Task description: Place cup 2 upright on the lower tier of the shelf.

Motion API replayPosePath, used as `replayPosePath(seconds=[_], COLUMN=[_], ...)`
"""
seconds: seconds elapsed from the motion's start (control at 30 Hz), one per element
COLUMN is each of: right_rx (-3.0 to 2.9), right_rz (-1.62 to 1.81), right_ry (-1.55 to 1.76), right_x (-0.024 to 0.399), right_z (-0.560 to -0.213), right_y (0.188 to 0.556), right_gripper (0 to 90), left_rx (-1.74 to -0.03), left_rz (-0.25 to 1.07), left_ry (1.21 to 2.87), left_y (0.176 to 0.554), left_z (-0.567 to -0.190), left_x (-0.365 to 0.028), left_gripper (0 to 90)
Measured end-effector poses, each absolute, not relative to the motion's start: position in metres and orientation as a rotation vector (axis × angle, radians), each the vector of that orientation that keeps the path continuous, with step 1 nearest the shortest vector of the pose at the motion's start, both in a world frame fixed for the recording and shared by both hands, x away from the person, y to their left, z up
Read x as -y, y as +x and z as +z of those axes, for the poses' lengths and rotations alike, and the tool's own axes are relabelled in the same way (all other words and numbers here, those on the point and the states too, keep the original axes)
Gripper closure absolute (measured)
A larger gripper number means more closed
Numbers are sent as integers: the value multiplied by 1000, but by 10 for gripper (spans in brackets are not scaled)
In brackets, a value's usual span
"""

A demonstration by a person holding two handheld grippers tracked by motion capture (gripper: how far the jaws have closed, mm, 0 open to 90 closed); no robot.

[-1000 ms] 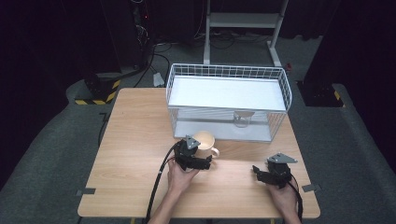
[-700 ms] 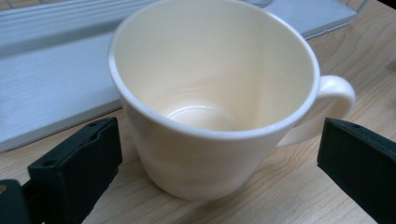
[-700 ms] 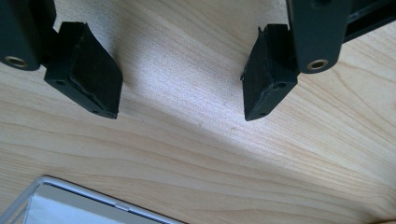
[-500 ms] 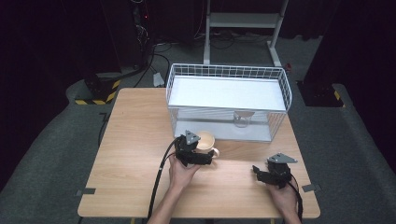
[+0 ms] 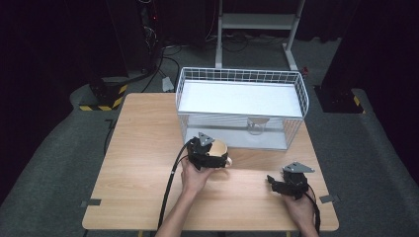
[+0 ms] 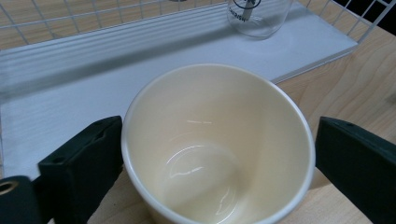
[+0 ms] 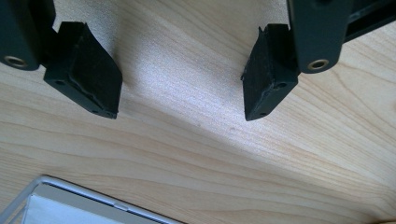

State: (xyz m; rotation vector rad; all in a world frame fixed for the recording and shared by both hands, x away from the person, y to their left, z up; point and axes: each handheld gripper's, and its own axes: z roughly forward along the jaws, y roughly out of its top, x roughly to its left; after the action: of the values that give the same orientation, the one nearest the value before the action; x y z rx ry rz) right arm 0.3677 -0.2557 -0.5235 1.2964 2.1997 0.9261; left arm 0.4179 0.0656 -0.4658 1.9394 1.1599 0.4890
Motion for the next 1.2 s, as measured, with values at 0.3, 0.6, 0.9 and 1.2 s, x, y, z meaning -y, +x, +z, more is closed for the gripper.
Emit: replayPosePath(seconds=[0.3,0.6,0.9,1.2], right_rx=[-2199,-2199,-2200,-2200], right_rz=[927,927,927,927], right_ry=[1306,1305,1302,1302], right_x=[255,255,255,255], right_z=[-523,-523,-523,-523], right_y=[367,367,367,367], right_gripper=[288,289,289,288], left_rx=[-1153,-1164,-1155,-1159], left_rz=[512,510,548,554], left_ry=[1934,1923,1926,1917], left_y=[420,421,419,419], left_z=[-467,-468,-467,-466], left_x=[-64,-62,-60,-61], left_gripper=[86,87,96,100])
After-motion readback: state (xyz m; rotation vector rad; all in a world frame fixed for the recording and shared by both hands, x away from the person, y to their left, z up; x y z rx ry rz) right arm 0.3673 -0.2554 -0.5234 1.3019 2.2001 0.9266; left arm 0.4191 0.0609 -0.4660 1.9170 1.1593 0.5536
